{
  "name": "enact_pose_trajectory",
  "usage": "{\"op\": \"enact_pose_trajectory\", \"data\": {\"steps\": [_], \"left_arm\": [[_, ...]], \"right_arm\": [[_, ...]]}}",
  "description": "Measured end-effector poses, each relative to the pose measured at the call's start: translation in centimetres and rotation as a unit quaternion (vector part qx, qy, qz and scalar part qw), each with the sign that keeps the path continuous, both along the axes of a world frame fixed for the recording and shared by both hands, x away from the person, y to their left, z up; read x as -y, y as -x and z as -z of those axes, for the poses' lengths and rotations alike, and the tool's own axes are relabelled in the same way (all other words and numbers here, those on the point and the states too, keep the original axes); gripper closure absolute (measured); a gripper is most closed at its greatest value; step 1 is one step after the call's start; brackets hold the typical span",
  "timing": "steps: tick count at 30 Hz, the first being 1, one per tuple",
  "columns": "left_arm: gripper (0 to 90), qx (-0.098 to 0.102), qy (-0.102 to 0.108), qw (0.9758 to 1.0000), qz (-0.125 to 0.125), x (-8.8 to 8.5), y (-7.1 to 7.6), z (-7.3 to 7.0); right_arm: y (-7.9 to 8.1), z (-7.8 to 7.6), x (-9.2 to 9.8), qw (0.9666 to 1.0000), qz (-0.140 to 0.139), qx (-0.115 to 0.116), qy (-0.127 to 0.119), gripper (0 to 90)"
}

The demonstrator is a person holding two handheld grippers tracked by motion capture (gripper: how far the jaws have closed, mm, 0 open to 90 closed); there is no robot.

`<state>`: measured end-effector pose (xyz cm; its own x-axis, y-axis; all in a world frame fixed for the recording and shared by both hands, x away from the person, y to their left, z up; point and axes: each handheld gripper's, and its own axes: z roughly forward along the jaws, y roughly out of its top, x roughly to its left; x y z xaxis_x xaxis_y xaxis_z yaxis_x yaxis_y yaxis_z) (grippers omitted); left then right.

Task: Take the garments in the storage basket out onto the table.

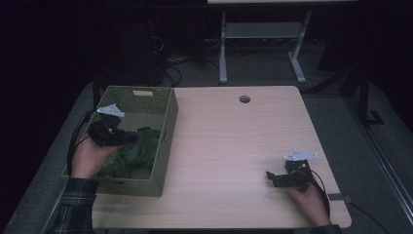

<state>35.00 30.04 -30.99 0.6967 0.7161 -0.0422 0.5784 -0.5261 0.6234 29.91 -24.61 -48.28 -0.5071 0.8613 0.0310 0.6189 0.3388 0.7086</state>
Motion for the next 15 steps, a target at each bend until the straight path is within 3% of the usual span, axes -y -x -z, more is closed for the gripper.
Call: {"op": "enact_pose_trajectory", "data": {"steps": [6,12,15], "left_arm": [[82.9,0.023,0.006,0.9997,-0.007,-0.2,-0.2,-1.8],[82.7,0.022,0.007,0.9996,-0.017,-0.4,-0.3,-2.3],[82.7,0.013,-0.007,0.9996,-0.025,-0.8,-0.7,-1.7]], "right_arm": [[0.0,0.0,0.0,1.0,0.0,0.0,0.0,5.8],[0.0,0.0,0.0,1.0,0.0,0.0,0.0,5.9],[0.0,0.0,0.0,1.0,0.0,0.0,0.0,5.9]]}}
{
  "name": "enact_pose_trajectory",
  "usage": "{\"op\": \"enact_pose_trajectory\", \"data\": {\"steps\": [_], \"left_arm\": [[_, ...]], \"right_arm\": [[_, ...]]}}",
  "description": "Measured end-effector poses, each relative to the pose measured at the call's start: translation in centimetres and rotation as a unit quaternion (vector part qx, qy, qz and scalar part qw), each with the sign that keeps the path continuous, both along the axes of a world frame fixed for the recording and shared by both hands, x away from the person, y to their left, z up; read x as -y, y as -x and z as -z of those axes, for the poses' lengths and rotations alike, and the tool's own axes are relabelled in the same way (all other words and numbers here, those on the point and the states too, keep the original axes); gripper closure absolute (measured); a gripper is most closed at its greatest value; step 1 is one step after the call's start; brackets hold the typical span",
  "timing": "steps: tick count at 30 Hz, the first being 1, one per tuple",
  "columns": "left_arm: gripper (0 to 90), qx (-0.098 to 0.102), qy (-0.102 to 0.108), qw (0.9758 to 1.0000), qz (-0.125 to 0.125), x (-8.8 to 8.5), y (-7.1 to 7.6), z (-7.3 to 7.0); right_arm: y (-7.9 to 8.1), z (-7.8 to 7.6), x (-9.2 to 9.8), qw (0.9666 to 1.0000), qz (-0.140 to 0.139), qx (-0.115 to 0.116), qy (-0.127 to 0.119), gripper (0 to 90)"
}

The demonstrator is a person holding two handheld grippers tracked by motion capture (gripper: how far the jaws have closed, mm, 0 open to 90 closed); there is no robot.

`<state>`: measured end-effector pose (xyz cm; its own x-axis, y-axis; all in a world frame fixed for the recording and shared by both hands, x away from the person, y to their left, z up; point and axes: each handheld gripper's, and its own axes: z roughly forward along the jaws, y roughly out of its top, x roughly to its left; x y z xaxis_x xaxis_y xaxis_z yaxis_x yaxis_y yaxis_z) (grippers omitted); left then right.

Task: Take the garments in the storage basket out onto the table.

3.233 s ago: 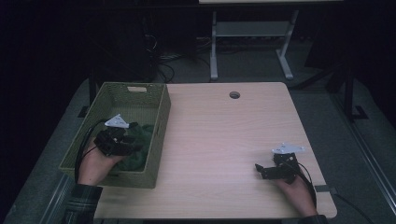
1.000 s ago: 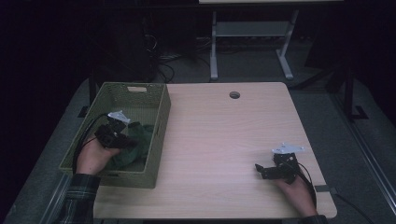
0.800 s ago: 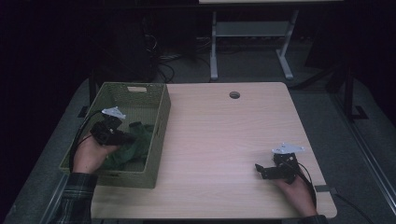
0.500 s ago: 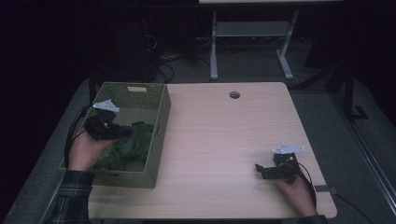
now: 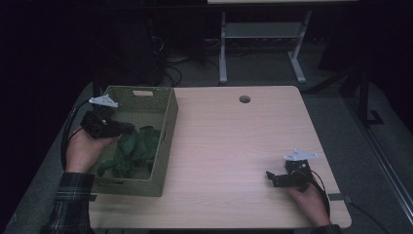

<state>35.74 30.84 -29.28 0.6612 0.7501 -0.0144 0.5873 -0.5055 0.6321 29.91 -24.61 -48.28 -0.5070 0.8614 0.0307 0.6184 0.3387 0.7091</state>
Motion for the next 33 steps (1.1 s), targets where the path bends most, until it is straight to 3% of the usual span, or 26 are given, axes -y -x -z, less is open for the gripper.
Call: {"op": "enact_pose_trajectory", "data": {"steps": [8,13,14,16,17,19,20,22,25,29,33], "left_arm": [[82.3,-0.01,-0.014,0.9987,-0.048,-2.4,-0.6,1.6],[81.7,-0.015,-0.029,0.9975,-0.063,-3.3,-0.8,2.4],[80.4,-0.015,-0.043,0.9967,-0.067,-3.6,-0.9,2.7],[79.2,-0.017,-0.047,0.9959,-0.075,-3.8,-1.0,3.0],[70.8,-0.017,-0.047,0.9954,-0.082,-3.9,-1.1,3.1],[66.9,-0.01,-0.05,0.9949,-0.087,-3.8,-1.0,3.1],[59.3,-0.004,-0.045,0.9953,-0.085,-3.5,-0.9,2.8],[53.3,0.0,-0.039,0.9958,-0.083,-3.2,-0.8,2.6],[50.5,0.0,-0.028,0.998,-0.056,-1.6,-0.6,2.2],[46.8,-0.011,-0.022,0.9994,-0.026,0.1,-0.7,3.2],[41.1,-0.029,-0.028,0.9991,-0.013,1.4,-1.5,4.9]], "right_arm": [[0.0,0.0,0.0,1.0,0.0,0.0,0.0,5.9],[0.0,0.0,0.0,1.0,0.0,0.0,0.0,5.9],[0.0,0.0,0.0,1.0,0.0,0.0,0.0,5.9],[0.0,0.0,0.0,1.0,0.0,0.0,0.0,5.9],[0.0,0.0,0.0,1.0,0.0,0.0,0.0,5.9],[0.0,0.0,0.0,1.0,0.0,0.0,0.0,5.9],[0.0,0.0,0.0,1.0,0.0,-0.001,-0.001,5.9],[0.0,0.0,0.0,1.0,0.0,0.0,0.0,5.9],[0.0,0.0,0.0,1.0,0.0,0.0,0.0,5.9],[0.0,0.0,0.0,1.0,0.0,0.0,0.0,5.9],[0.0,0.0,0.0,1.0,0.0,0.0,0.0,5.9]]}}
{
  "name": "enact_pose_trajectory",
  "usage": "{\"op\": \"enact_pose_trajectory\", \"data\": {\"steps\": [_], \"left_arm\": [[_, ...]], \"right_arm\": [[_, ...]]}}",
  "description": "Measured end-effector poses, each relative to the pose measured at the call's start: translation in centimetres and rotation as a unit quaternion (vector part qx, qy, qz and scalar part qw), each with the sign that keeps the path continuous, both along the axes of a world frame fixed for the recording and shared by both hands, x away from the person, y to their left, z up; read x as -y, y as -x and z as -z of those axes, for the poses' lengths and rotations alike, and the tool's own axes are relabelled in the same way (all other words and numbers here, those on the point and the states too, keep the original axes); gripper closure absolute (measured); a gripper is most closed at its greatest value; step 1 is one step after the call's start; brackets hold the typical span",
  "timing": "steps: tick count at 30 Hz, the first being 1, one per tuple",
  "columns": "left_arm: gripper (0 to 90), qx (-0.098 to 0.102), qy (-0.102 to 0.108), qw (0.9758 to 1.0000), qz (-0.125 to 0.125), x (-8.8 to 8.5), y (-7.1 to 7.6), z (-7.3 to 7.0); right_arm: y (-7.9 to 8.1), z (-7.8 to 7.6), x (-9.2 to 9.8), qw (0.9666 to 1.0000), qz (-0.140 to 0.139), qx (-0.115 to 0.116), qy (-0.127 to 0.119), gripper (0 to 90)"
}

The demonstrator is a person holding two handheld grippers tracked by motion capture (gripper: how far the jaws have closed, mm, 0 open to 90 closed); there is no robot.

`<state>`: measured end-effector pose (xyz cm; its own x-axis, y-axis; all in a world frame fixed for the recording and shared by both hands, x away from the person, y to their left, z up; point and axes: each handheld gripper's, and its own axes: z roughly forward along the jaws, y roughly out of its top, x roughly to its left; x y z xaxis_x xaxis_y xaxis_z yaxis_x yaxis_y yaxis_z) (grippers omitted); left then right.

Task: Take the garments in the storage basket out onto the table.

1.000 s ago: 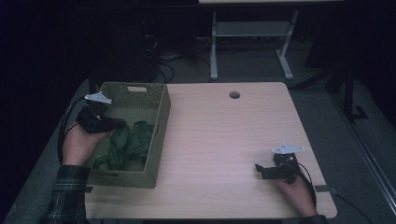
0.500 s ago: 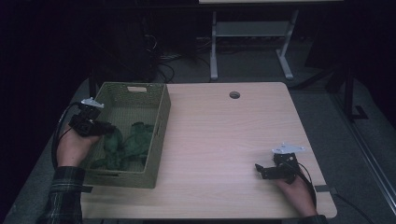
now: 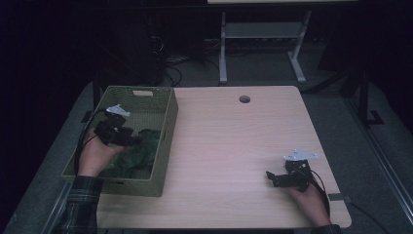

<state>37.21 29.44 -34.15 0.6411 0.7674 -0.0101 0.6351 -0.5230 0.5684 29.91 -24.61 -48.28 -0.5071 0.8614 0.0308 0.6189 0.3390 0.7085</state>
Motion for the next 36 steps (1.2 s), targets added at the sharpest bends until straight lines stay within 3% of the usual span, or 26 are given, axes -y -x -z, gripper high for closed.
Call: {"op": "enact_pose_trajectory", "data": {"steps": [11,17,21,22,23,24,25,26,27,31,36], "left_arm": [[17.2,-0.05,-0.02,0.9985,-0.006,1.4,-2.4,4.2],[15.3,-0.082,-0.045,0.9956,0.001,1.7,-3.1,5.9],[31.7,-0.096,-0.046,0.9943,0.007,1.6,-3.2,6.2],[31.7,-0.102,-0.048,0.9936,0.014,1.6,-3.2,6.2],[50.8,-0.106,-0.053,0.9926,0.026,1.5,-3.2,6.2],[56.2,-0.106,-0.053,0.9926,0.026,1.5,-3.2,6.2],[56.2,-0.112,-0.053,0.9919,0.027,1.5,-3.1,6.2],[71.3,-0.113,-0.052,0.9918,0.028,1.5,-3.1,6.2],[76.3,-0.114,-0.05,0.9918,0.031,1.3,-3.1,6.2],[81.6,-0.111,-0.044,0.9924,0.029,1.1,-3.0,5.9],[82.6,-0.093,-0.031,0.995,0.022,0.4,-2.4,4.4]], "right_arm": [[0.0,0.0,0.0,1.0,0.0,0.0,0.0,5.9],[0.0,0.0,0.0,1.0,0.0,0.0,0.0,5.9],[0.0,0.0,0.0,1.0,0.0,0.0,0.0,5.9],[0.0,0.0,0.0,1.0,0.0,0.0,0.0,5.9],[0.0,0.0,0.0,1.0,0.0,0.0,0.0,5.9],[0.0,0.0,0.0,1.0,0.0,0.0,0.0,5.9],[0.0,0.0,0.0,1.0,0.0,0.0,0.0,5.9],[0.0,0.0,0.0,1.0,0.0,0.0,0.0,5.9],[0.0,0.0,0.0,1.0,0.0,0.0,0.0,5.9],[0.0,0.0,0.0,1.0,0.0,0.0,0.0,5.9],[0.0,0.0,0.0,1.0,0.0,0.0,0.0,5.9]]}}
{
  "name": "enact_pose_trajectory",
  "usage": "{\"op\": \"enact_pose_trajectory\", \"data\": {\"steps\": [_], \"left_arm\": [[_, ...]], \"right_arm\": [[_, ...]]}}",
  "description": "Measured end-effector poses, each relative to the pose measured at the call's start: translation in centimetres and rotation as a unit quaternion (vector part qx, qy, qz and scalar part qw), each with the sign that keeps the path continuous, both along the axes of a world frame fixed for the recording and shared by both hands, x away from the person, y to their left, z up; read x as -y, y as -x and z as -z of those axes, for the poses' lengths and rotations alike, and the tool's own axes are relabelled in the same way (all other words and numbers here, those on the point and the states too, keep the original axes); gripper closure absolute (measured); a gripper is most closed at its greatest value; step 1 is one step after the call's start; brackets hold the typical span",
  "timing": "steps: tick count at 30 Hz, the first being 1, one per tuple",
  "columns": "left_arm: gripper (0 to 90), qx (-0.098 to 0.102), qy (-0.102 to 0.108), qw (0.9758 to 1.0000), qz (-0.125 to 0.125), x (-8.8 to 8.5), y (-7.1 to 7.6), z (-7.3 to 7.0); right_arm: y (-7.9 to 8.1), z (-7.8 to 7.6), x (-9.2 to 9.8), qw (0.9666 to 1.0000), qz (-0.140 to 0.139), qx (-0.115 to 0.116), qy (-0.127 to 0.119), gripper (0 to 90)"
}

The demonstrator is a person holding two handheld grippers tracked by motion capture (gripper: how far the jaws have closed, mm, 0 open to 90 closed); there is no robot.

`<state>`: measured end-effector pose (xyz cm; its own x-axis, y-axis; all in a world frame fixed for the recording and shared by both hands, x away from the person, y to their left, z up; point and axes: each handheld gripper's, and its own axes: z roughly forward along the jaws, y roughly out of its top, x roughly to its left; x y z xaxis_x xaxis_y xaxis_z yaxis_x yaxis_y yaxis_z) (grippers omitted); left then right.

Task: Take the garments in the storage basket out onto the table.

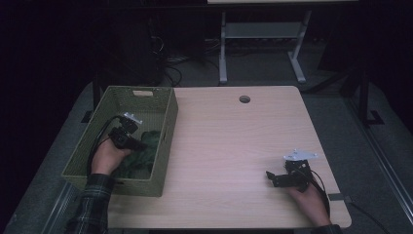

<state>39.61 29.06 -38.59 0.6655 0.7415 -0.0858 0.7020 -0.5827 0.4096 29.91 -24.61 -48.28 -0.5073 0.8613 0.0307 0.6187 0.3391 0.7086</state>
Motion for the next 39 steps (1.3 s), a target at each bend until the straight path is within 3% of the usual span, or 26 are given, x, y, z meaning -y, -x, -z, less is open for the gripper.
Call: {"op": "enact_pose_trajectory", "data": {"steps": [3,5,13,22,28,39], "left_arm": [[82.9,0.024,0.01,0.9996,-0.01,-0.8,0.5,-1.7],[83.1,0.03,0.011,0.9994,-0.013,-1.0,0.6,-2.1],[83.6,0.084,0.031,0.9954,-0.033,-2.4,1.8,-6.0],[83.7,0.114,0.035,0.9922,-0.035,-2.9,2.1,-9.4],[83.8,0.144,0.045,0.9879,-0.035,-2.8,2.4,-12.7],[83.8,0.177,0.057,0.9824,-0.019,-1.9,2.8,-16.9]], "right_arm": [[0.0,0.0,0.0,1.0,0.0,0.0,0.0,5.9],[0.0,0.0,0.0,1.0,0.0,0.0,0.0,5.9],[0.0,0.0,0.0,1.0,0.0,0.0,0.0,5.9],[0.0,0.0,0.0,1.0,0.0,0.0,0.0,5.9],[0.0,0.0,0.0,1.0,0.0,0.0,0.0,5.9],[0.0,0.0,0.0,1.0,0.0,0.0,0.0,5.9]]}}
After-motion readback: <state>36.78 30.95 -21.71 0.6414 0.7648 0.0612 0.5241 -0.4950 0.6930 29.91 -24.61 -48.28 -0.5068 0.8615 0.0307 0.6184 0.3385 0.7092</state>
